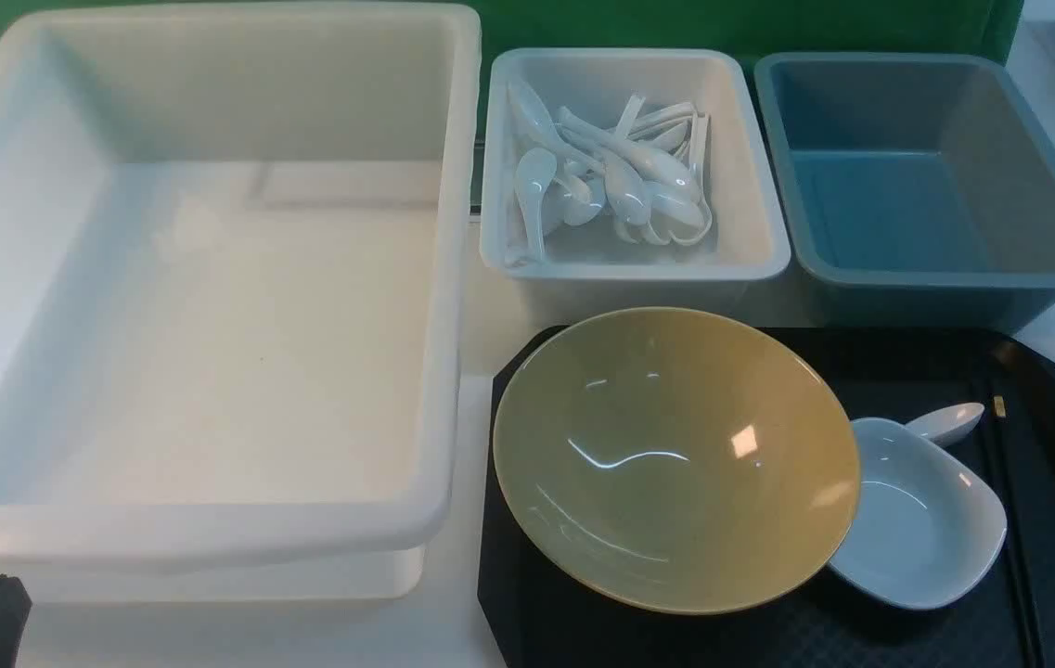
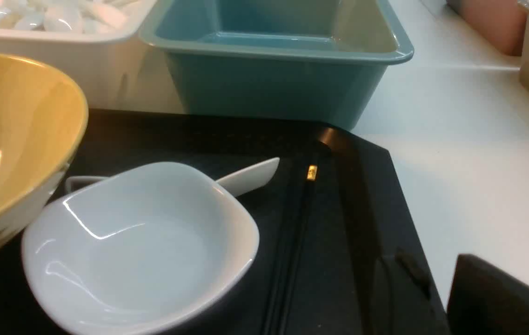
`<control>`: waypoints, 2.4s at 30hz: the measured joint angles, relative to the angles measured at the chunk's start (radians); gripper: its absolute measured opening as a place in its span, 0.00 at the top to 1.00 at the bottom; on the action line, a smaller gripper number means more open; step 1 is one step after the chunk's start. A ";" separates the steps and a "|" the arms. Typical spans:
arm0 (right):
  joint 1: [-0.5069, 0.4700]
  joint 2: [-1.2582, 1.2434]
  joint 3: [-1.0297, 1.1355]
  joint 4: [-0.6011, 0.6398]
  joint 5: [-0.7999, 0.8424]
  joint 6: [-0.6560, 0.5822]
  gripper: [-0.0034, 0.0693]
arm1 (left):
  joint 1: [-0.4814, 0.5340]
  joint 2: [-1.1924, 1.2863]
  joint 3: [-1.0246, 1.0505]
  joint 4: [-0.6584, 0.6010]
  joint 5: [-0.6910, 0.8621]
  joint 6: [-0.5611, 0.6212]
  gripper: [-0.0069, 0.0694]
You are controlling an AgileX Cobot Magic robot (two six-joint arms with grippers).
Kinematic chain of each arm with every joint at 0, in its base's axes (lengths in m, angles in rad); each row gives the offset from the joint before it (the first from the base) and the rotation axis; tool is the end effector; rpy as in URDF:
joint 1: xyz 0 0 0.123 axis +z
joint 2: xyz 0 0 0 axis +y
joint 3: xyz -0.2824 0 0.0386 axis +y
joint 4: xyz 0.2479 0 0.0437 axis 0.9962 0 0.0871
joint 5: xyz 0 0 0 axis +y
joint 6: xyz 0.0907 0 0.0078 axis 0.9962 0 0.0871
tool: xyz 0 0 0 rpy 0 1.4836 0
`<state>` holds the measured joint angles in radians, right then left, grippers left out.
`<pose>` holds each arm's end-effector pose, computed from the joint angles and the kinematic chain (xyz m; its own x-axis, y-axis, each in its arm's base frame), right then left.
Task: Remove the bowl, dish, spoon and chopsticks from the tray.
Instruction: Use the left arm to grab the yellow noodle bowl on the left
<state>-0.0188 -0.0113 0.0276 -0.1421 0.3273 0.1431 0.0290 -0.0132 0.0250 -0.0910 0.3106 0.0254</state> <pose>0.0537 -0.0052 0.1751 -0.2500 0.0131 -0.9681 0.0650 0.9979 -0.0032 0.0541 -0.0010 0.1774 -0.2312 -0.0679 -0.9705 -0.0162 0.9977 -0.0660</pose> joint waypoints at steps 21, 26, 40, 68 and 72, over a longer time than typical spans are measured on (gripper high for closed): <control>0.000 0.000 0.000 0.000 0.000 0.000 0.64 | 0.000 0.000 0.000 0.000 0.000 0.000 0.93; 0.000 0.000 0.000 0.000 0.000 0.000 0.64 | 0.000 0.000 0.000 0.000 0.000 0.000 0.93; 0.000 0.000 0.000 0.000 0.000 0.000 0.63 | 0.000 0.000 0.000 -0.001 0.000 0.000 0.93; 0.000 0.000 0.000 0.000 0.000 0.000 0.63 | 0.000 0.000 0.000 0.077 -0.043 0.016 0.93; 0.000 0.000 0.000 0.000 0.000 0.000 0.63 | 0.000 0.000 0.000 0.097 -0.149 0.016 0.93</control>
<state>-0.0188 -0.0113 0.0276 -0.1421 0.3273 0.1431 0.0290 -0.0132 0.0250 0.0056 0.1614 0.0410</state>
